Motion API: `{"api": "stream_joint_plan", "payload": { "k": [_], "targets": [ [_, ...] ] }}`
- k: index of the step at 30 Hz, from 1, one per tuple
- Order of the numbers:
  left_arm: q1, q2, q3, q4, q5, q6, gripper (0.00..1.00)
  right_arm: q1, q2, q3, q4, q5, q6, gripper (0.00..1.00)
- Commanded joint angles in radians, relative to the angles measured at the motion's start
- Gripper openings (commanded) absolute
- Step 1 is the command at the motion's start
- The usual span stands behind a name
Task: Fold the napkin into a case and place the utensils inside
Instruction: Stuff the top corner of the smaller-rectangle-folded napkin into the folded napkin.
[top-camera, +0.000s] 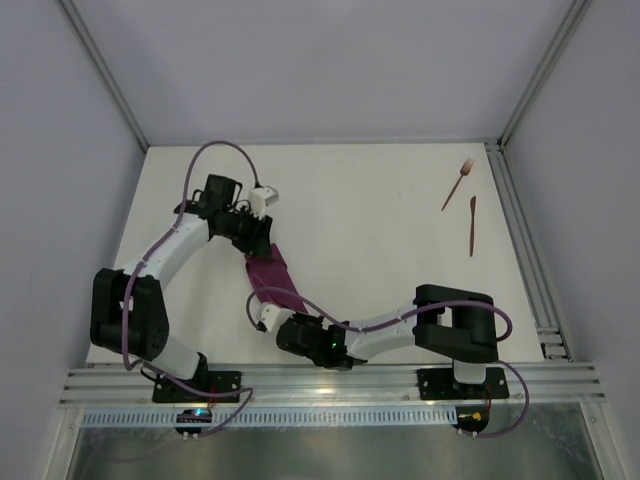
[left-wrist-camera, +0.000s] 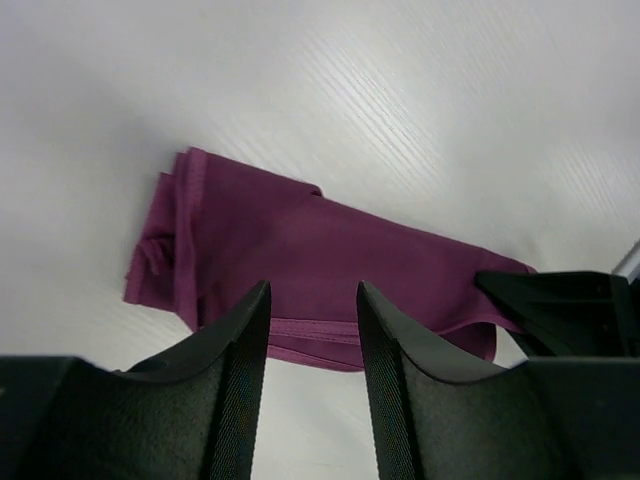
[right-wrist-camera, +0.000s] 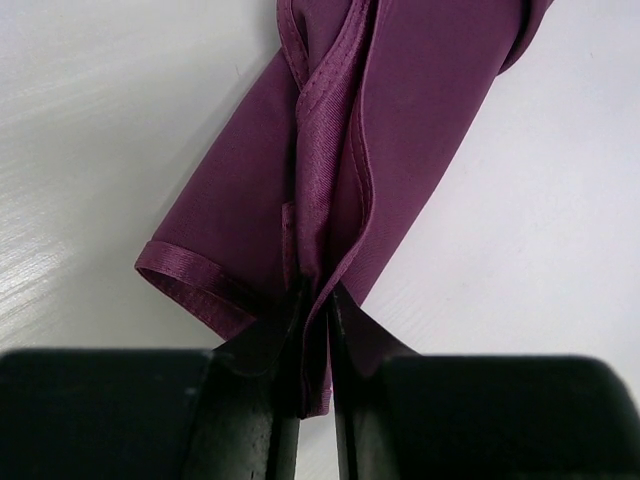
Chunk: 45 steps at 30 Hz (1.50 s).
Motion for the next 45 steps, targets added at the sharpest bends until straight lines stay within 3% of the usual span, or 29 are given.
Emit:
{"api": "stream_joint_plan", "payload": {
  "k": [1,11,22,27,32,35,39,45],
  "targets": [
    [-0.045,0.03,0.012,-0.141,0.024,0.062,0.41,-0.006,0.029,-0.004,-0.034,-0.062,0.009,0.18],
    [-0.154,0.234,-0.052,-0.106,-0.117,0.096,0.39,-0.016,0.007,0.007,-0.032,-0.069,0.006,0.29],
    [-0.157,0.233,-0.109,-0.042,-0.15,0.106,0.36,-0.014,-0.103,0.03,-0.072,-0.066,-0.01,0.45],
    [-0.157,0.222,-0.124,-0.02,-0.144,0.119,0.35,-0.002,-0.269,0.083,-0.185,-0.195,-0.021,0.51],
    [-0.157,0.181,-0.147,0.0,-0.131,0.129,0.35,-0.02,-0.431,0.045,-0.151,-0.364,0.046,0.54],
    [-0.157,0.166,-0.164,0.015,-0.125,0.135,0.35,-0.118,-0.539,-0.033,-0.063,-0.479,0.188,0.55],
    [-0.157,0.155,-0.187,0.029,-0.119,0.142,0.35,-0.342,-0.622,-0.179,0.078,-0.578,0.458,0.58],
    [-0.157,0.133,-0.221,0.06,-0.118,0.143,0.35,-0.532,-0.518,-0.276,0.236,-0.739,0.664,0.58]
  ]
}}
